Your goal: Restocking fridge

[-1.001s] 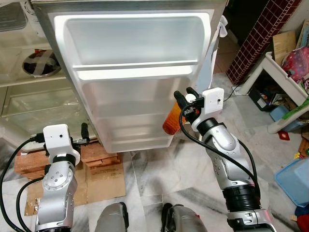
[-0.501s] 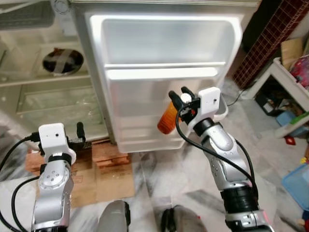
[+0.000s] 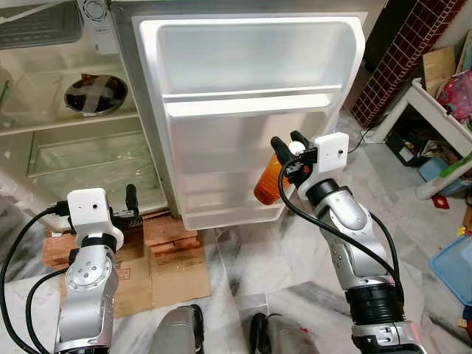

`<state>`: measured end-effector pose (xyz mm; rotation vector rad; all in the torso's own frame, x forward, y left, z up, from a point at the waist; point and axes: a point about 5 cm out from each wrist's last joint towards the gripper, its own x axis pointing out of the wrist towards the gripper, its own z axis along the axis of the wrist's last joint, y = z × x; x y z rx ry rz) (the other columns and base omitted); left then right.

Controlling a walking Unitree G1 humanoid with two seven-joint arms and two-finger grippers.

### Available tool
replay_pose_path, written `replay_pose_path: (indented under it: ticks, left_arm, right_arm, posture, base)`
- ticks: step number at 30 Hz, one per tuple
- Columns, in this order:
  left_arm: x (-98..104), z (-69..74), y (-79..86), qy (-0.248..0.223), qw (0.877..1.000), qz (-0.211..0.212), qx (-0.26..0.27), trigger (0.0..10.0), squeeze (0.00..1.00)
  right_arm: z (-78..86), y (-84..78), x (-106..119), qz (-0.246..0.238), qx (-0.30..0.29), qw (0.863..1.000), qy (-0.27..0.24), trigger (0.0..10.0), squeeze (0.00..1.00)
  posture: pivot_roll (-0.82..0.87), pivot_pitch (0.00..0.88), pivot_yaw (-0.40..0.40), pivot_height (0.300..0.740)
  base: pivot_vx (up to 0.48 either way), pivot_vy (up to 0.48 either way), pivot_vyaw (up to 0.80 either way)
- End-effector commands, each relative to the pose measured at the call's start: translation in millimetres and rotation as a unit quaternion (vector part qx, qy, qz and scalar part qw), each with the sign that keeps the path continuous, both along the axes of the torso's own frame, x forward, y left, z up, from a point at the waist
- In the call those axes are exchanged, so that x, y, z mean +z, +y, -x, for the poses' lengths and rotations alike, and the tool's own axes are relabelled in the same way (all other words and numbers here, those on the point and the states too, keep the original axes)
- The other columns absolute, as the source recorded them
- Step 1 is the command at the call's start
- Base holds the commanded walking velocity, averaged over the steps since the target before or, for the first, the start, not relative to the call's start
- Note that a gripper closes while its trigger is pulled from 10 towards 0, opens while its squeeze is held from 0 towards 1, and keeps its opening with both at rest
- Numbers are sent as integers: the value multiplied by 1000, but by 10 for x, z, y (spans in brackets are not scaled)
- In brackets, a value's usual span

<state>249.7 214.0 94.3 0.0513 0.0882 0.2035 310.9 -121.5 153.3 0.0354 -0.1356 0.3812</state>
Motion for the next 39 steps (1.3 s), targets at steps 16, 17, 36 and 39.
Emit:
replay_pose_path:
  ticks: [16,17,36,39]
  left_arm:
    - [-14,-7,-25,-3,1000,-5,-4,10000,0]
    - [-16,-9,-25,-3,1000,-6,-4,10000,0]
    - [-4,-17,57,-13,1000,-18,9,10000,0]
    - [-2,-23,59,-13,1000,-19,11,10000,0]
  right_arm:
    - [5,4,99,-6,1,1000,-24,10000,0]
    - [12,12,96,-7,3,1000,-24,10000,0]
    - [7,10,95,-6,6,1000,-24,10000,0]
    - [-5,20,117,-6,7,1000,-28,10000,0]
  posture:
    - [69,165,-43,621]
    - [69,165,-43,611]
    - [70,172,-55,606]
    - [69,175,-52,606]
  base:
    - [0,0,0]
    - [0,0,0]
    - [27,0,0]
    - [309,0,0]
